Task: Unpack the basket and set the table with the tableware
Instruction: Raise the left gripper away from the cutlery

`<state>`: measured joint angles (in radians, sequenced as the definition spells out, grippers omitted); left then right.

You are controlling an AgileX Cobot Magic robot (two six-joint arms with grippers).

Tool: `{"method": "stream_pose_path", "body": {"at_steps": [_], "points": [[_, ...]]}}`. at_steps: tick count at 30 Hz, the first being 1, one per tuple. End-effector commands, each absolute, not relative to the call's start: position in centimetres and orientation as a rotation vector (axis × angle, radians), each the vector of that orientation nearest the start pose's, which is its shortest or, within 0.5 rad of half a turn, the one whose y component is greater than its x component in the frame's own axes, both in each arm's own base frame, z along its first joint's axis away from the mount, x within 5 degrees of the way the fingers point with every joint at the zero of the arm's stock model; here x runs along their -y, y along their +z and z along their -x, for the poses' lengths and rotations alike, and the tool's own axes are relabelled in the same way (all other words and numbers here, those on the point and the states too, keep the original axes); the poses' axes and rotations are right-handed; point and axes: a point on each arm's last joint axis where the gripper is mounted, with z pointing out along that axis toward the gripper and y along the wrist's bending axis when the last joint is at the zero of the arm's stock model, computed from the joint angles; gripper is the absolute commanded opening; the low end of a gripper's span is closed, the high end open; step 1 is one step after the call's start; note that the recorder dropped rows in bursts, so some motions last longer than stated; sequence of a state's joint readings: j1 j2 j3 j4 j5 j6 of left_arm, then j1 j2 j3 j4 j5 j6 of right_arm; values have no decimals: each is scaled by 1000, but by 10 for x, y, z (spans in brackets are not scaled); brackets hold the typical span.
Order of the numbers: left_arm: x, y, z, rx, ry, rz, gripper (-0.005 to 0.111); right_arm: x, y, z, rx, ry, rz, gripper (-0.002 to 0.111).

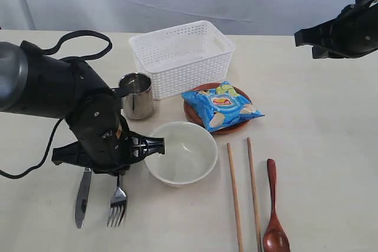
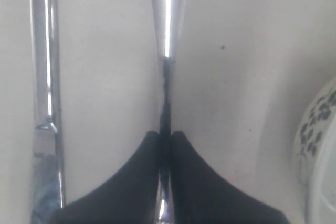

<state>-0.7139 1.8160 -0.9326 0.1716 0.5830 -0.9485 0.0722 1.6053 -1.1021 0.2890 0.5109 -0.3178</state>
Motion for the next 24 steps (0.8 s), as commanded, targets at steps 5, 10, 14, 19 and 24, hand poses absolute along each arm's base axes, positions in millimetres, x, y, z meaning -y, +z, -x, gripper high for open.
{"method": "stream_pose_path", "body": {"at_steps": [5,10,14,19,24], "points": [[202,136,-244,-2918,-119,154,46,-38,253,-338,-2468,175,246,0],[202,140,-244,-2906,-121,83,58,-38,253,-338,-2468,175,246,0],[200,159,-242,-2868,-143,-38,58,-38,253,-338,-2466,175,245,0],[195,201,-237,-2727,-213,-291,58,-38,252,-337,-2479,175,260,0],[186,249,-226,-2520,-262,-518,33,-40,248,-331,-2554,212,274,0]]}}
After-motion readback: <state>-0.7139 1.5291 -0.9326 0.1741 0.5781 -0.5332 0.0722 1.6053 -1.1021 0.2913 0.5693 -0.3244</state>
